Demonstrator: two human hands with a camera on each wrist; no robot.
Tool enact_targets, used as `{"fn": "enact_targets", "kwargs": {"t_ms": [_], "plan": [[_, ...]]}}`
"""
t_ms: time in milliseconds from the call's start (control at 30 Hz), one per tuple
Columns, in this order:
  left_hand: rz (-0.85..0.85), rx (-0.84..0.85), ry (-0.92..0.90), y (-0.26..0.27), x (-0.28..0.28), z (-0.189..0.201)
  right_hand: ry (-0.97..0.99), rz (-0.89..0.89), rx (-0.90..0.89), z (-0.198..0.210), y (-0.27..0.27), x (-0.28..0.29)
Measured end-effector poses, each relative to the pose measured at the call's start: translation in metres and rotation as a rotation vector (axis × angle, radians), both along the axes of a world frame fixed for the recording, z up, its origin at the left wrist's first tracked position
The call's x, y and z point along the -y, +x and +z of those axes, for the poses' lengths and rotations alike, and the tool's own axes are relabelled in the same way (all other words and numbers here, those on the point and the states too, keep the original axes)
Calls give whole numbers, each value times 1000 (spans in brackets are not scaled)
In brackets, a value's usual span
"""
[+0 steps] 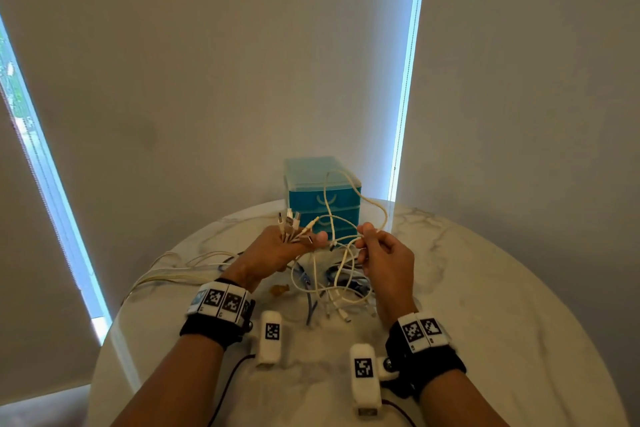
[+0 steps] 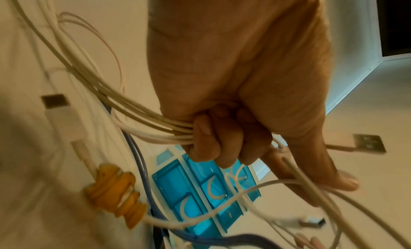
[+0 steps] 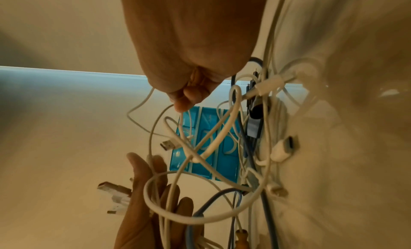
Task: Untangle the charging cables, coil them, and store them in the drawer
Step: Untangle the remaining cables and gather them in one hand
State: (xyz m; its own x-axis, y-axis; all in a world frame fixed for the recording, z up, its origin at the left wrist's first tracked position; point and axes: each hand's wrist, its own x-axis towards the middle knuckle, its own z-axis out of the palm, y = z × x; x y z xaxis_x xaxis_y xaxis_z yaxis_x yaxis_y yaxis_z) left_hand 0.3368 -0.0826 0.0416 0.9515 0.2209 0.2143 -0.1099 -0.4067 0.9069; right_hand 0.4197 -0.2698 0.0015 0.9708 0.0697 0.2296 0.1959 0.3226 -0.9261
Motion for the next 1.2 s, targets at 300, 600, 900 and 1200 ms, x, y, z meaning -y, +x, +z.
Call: {"fn": "enact_targets", "kwargs": {"t_ms": [300,600,900,1200], "plan": [[542,178,-136,13,-41,-12,276,-297,-160,5,29,29],[125,208,8,-4,3,18,183,-25,-52,24,0,16],[15,-45,237,11,2,2,240,103,-81,34,-7,12],[-39,-20,200,8,2,2,434,394,-174,33,-8,15]]}}
